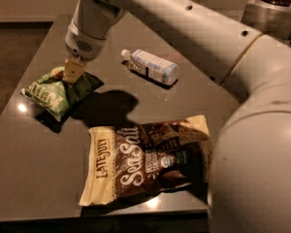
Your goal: Move green jalapeno chip bag near brown chip bag
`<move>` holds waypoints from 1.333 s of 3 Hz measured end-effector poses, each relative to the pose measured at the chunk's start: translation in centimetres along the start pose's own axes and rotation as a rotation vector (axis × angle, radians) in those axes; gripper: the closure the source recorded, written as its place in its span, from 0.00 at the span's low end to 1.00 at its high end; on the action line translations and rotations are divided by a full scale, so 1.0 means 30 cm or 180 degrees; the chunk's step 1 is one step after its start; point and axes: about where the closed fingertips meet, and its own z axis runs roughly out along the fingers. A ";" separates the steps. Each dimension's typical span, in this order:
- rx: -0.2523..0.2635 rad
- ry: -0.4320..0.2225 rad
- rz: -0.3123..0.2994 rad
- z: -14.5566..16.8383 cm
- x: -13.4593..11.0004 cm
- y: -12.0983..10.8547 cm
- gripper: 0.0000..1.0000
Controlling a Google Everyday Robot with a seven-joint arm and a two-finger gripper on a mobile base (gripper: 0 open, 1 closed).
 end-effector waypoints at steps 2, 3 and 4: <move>-0.0169 -0.0164 0.0011 -0.315 0.156 0.146 1.00; -0.0243 -0.0124 -0.0032 -0.401 0.210 0.219 1.00; -0.0408 -0.0051 -0.0137 -0.428 0.255 0.296 0.83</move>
Offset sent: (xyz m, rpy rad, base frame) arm -0.0640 -0.1338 0.0781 0.0568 0.0662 0.0379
